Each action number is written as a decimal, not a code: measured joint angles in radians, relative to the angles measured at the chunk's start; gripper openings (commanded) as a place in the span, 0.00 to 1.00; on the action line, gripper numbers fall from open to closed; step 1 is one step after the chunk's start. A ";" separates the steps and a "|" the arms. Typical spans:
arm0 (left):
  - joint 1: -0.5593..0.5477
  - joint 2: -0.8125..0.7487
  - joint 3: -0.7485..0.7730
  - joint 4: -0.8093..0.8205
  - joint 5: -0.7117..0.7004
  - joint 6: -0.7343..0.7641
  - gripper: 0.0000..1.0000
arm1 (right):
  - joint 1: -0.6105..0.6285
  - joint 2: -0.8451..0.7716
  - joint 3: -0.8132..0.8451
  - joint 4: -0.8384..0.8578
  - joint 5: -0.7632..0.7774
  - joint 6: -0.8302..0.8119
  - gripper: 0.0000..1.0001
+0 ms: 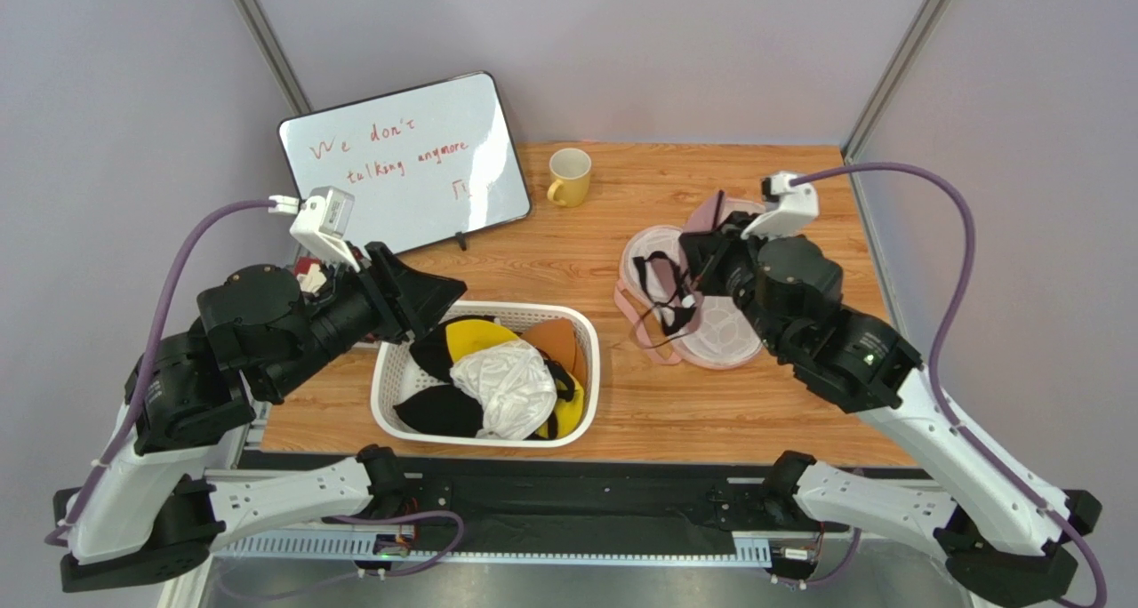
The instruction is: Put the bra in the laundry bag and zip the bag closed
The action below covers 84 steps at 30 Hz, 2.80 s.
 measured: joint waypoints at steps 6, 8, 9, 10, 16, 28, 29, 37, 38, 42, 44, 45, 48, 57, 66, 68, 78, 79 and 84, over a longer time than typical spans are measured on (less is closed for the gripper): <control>0.000 0.000 -0.032 -0.001 0.000 0.008 0.50 | -0.197 -0.005 0.082 -0.111 0.009 -0.028 0.00; 0.000 0.005 -0.045 0.002 0.009 0.008 0.50 | -0.257 0.002 0.079 -0.142 0.015 -0.035 0.00; 0.000 0.006 -0.050 0.003 0.013 0.008 0.50 | -0.279 0.011 0.071 -0.158 0.015 -0.040 0.00; 0.000 0.010 -0.054 0.005 0.019 0.008 0.50 | -0.307 0.014 0.064 -0.163 0.015 -0.044 0.00; 0.000 0.033 -0.063 0.028 0.059 0.011 0.49 | -0.411 0.048 -0.039 -0.165 0.011 -0.079 0.00; 0.000 0.047 -0.085 0.045 0.097 0.016 0.49 | -0.438 0.114 -0.084 -0.153 0.006 -0.100 0.00; 0.000 0.048 -0.085 0.045 0.098 0.017 0.49 | -0.440 0.117 -0.084 -0.153 0.006 -0.100 0.00; 0.000 0.048 -0.086 0.045 0.102 0.019 0.49 | -0.460 0.183 -0.039 -0.162 0.074 -0.137 0.00; 0.000 0.048 -0.086 0.045 0.102 0.019 0.49 | -0.461 0.186 -0.029 -0.166 0.093 -0.144 0.00; 0.000 0.048 -0.086 0.045 0.102 0.025 0.49 | -0.462 0.188 0.004 -0.168 0.140 -0.152 0.00; 0.000 0.049 -0.090 0.047 0.101 0.026 0.49 | -0.463 0.200 0.011 -0.167 0.152 -0.151 0.00; 0.000 0.050 -0.091 0.048 0.102 0.027 0.49 | -0.463 0.213 0.014 -0.167 0.157 -0.150 0.00; 0.000 0.057 -0.092 0.051 0.103 0.029 0.49 | -0.461 0.295 0.016 -0.160 0.153 -0.134 0.00; 0.000 0.069 -0.094 0.050 0.106 0.029 0.49 | -0.364 0.683 0.115 -0.161 0.114 -0.076 0.00; 0.000 0.069 -0.119 0.037 0.111 0.024 0.49 | -0.349 0.739 0.212 -0.159 0.079 -0.071 0.00; 0.000 0.078 -0.119 0.036 0.115 0.023 0.49 | -0.351 0.759 0.231 -0.159 0.073 -0.071 0.00; 0.000 0.108 -0.158 0.036 0.123 0.013 0.49 | -0.358 0.858 0.274 -0.169 0.050 -0.072 0.01; 0.000 0.109 -0.162 0.036 0.122 0.012 0.49 | -0.359 0.858 0.279 -0.169 0.050 -0.072 0.01; 0.000 0.109 -0.171 0.037 0.110 -0.002 0.49 | -0.372 0.864 0.338 -0.176 0.048 -0.072 0.02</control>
